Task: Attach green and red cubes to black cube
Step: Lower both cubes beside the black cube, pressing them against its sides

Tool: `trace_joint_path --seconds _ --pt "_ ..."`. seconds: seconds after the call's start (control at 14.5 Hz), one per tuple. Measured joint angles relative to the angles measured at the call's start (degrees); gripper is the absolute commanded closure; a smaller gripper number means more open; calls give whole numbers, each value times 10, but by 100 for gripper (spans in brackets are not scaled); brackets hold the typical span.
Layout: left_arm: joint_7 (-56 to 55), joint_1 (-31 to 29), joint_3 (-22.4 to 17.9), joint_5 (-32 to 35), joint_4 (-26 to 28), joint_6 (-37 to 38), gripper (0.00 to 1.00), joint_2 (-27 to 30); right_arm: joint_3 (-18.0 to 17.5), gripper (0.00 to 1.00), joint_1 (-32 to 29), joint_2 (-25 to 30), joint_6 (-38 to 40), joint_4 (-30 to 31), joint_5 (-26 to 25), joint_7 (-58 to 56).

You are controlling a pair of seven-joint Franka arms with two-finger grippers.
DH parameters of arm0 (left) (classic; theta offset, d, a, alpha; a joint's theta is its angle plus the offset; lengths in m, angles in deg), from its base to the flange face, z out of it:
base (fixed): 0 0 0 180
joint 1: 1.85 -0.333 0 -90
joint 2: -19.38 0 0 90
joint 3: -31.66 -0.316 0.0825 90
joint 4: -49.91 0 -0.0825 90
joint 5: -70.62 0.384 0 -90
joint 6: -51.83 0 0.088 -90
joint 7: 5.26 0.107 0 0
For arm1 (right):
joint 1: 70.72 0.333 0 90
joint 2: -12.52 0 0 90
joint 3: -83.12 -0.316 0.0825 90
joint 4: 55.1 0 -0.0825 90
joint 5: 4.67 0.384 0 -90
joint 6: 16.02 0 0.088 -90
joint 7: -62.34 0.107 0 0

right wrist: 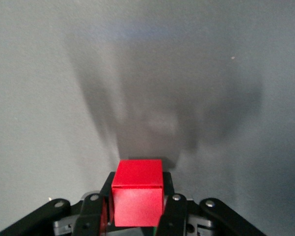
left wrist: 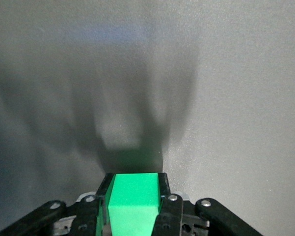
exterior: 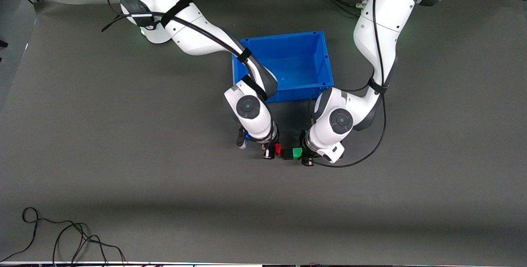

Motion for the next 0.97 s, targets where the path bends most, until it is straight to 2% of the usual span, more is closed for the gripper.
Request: trace_joint_path --seconds 0.28,0.69,0.97 --pt "0 4 0 0 1 0 100 0 0 69 4 -2 0 0 -23 0" --pt "1 6 0 0 2 0 100 0 0 69 4 -6 0 0 -99 0" --pt "1 10 0 0 2 0 98 1 0 68 8 -6 -1 -2 -107 0"
